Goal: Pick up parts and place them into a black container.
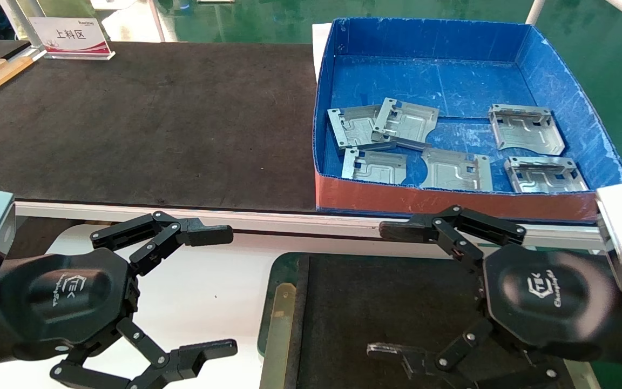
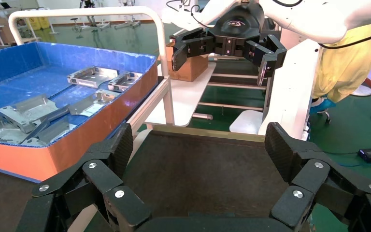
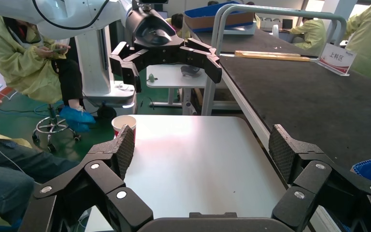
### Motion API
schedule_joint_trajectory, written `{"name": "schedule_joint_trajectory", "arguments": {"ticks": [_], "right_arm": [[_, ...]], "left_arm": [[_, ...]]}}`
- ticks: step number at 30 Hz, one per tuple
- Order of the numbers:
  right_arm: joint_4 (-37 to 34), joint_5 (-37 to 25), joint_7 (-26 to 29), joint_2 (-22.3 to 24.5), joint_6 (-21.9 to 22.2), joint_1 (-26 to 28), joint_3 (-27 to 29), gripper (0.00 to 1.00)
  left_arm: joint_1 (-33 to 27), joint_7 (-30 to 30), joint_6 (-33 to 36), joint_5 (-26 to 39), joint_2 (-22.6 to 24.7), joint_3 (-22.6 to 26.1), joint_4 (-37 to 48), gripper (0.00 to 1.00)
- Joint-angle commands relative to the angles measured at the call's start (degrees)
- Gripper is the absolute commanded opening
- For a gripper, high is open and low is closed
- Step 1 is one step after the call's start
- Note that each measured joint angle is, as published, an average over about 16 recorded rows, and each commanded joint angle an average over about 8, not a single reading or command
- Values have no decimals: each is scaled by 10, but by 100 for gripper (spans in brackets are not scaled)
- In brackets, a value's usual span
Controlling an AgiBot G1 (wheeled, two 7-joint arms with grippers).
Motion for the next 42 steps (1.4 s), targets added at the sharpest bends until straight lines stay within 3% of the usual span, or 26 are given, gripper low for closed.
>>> {"name": "schedule_joint_trajectory", "arguments": {"ticks": [1,14,15,22,23,42], "right_arm": [[0,0,0,0,0,0,0,100],[0,0,0,0,0,0,0,100],[0,0,0,0,0,0,0,100],[0,0,0,0,0,0,0,100],[0,0,0,0,0,0,0,100],[0,0,0,0,0,0,0,100]], "left_arm": [[0,0,0,0,0,0,0,100],[0,0,0,0,0,0,0,100],[0,0,0,0,0,0,0,96],[0,0,0,0,0,0,0,9],[0,0,0,0,0,0,0,0],[0,0,0,0,0,0,0,0]]}}
